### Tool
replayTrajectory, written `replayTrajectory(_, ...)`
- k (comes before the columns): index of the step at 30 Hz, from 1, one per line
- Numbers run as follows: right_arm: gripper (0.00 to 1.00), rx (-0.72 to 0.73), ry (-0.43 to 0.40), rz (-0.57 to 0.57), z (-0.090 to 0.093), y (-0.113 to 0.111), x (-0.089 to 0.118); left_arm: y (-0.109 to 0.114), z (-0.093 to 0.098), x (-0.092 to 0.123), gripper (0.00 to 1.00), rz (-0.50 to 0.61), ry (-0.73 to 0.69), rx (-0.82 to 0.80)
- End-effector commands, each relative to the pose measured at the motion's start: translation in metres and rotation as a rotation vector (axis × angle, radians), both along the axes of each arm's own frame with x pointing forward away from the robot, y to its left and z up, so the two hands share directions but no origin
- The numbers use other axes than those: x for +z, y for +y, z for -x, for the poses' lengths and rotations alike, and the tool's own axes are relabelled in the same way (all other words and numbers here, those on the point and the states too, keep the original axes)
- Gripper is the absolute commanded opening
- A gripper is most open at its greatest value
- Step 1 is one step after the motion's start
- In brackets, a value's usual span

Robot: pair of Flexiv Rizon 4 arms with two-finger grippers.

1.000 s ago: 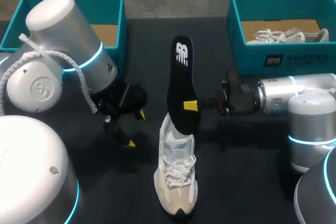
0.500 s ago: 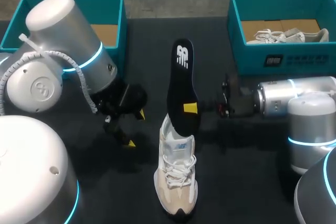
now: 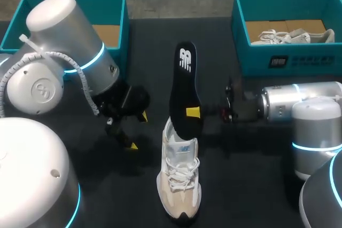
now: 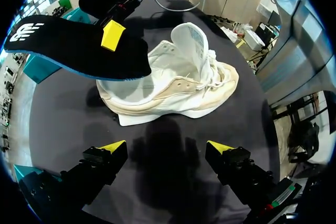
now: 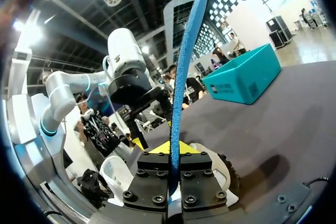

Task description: Take the shoe out of the shoebox, open the shoe tongue, remove and reinsert the insole, then place the shoe into the shoebox

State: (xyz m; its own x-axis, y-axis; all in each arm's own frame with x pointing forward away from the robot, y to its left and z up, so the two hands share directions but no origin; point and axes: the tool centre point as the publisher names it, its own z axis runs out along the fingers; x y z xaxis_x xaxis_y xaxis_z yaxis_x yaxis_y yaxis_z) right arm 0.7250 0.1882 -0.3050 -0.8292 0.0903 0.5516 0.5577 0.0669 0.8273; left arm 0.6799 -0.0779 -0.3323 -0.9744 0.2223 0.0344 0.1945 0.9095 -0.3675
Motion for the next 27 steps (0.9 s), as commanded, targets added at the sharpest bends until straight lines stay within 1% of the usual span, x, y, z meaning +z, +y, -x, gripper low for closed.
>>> replayTrajectory(1,0.0,-0.009,0.0,-0.002,0.003,0.002,-0.003,-0.001,0.001,-0.001,1.0,-0.002,-0.002,0.001)
replayTrajectory(14,0.0,-0.012,-0.004,-0.009,0.005,0.001,-0.005,-0.001,0.001,-0.001,1.0,-0.002,-0.002,0.001)
replayTrajectory(24,0.0,-0.003,-0.034,-0.014,-0.006,0.006,0.016,-0.001,0.001,-0.001,1.0,-0.002,-0.002,0.001)
replayTrajectory(27,0.0,0.001,-0.041,-0.01,-0.009,0.01,0.022,-0.001,0.001,-0.001,1.0,-0.002,-0.002,0.001)
